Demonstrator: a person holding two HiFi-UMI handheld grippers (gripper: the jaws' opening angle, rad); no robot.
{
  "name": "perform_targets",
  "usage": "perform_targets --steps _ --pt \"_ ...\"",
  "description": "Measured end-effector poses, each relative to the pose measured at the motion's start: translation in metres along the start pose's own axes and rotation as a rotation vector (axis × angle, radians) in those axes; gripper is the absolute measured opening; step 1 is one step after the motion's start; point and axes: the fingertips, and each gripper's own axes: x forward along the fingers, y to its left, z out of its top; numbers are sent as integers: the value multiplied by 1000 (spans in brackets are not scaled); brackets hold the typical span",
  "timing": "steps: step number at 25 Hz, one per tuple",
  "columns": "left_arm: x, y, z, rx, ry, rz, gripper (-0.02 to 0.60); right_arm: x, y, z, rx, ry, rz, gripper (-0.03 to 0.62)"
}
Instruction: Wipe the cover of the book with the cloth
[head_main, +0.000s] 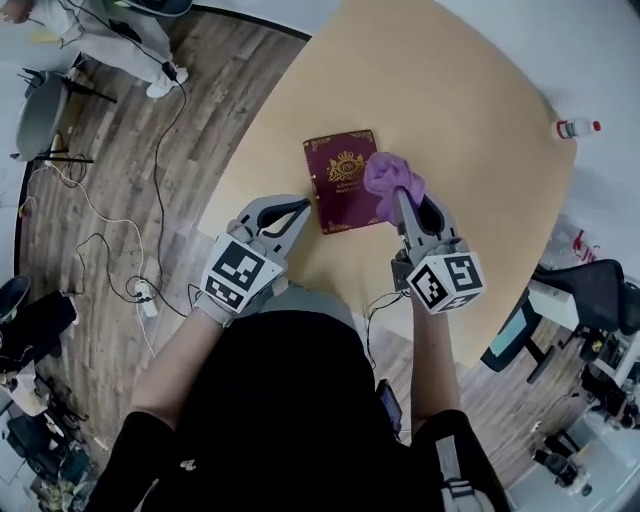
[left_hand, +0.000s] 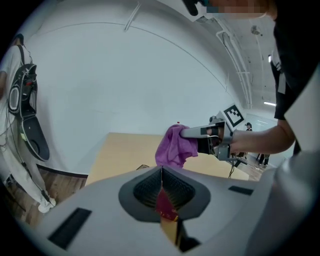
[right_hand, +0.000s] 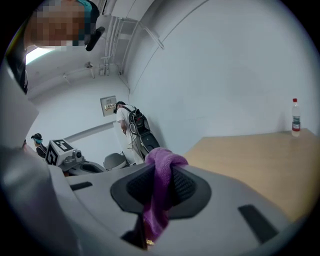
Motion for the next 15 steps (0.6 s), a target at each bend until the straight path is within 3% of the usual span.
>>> perform_targets --steps 8,15 --pt "38 1 -39 -41 97 56 20 53 -28 -14 5 95 114 71" --pt "72 -10 -79 -79 197 55 20 94 -47 -38 17 190 165 71"
